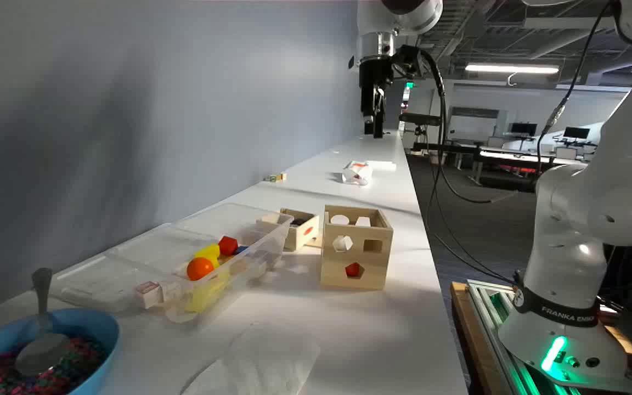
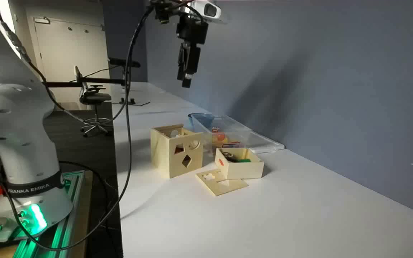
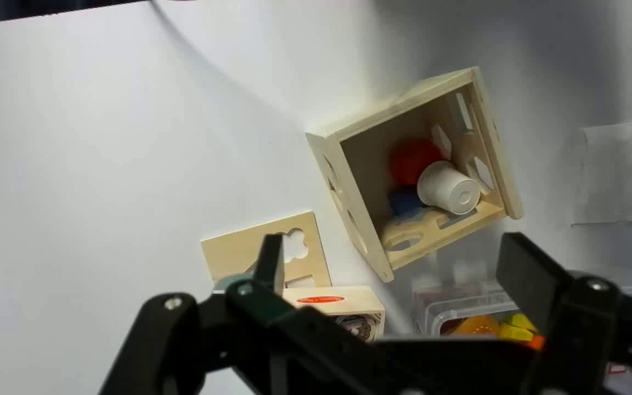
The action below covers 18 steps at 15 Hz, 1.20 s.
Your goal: Move the big lunchbox to the right and put the small wooden box inside the lunchbox
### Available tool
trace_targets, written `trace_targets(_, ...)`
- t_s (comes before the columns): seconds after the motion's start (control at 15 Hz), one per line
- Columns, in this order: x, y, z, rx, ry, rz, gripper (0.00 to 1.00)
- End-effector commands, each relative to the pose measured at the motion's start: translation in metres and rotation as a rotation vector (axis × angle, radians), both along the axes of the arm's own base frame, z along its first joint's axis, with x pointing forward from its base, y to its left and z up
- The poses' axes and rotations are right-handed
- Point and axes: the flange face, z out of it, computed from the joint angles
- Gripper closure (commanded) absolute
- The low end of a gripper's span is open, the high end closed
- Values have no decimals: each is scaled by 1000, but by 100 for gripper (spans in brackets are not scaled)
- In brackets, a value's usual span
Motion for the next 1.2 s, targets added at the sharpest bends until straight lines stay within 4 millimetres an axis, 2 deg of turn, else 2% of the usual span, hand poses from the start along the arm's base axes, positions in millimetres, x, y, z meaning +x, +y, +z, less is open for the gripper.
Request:
trace_targets(0.0, 0, 0, 0, 0, 1, 0, 0)
trace_targets(0.27, 33, 5, 3, -23, -179, -35, 0)
trace_targets(0.53, 72, 25, -7, 6, -319, -47, 0)
trace_targets(0.67, 95, 41, -23, 28, -330, -31, 0)
trace_targets(0.73, 108, 53, -38, 46, -310, -18, 0)
trace_targets(0.93, 131, 72, -76, 27, -277, -5, 0)
trace_targets(1.0, 136, 73, -90, 3, -240, -17, 0)
trace_targets(1.07, 120, 71, -75, 17, -265, 8, 0)
trace_targets(1.13, 125, 74, -86, 17, -247, 10, 0)
